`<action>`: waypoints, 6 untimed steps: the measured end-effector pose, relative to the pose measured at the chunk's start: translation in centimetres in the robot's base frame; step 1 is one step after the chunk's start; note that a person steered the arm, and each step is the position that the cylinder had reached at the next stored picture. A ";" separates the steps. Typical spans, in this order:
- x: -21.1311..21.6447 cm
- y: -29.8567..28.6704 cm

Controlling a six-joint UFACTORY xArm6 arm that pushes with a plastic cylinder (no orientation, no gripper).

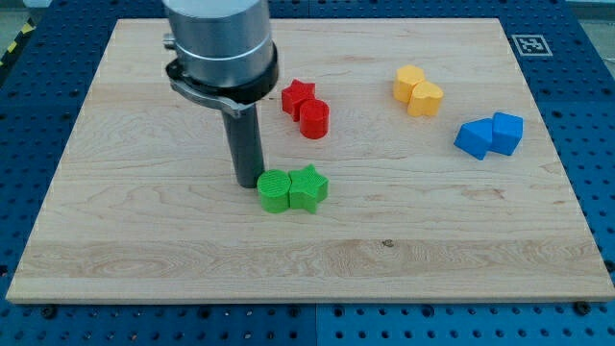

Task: Move your arm diagonally top right to the yellow hexagon

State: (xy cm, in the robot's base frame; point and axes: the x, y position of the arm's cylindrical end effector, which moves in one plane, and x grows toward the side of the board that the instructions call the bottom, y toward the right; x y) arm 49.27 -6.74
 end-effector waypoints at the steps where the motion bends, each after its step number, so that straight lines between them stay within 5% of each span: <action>1: -1.9 -1.5; 4: -18.8 -3.5; 6: -25.7 7.7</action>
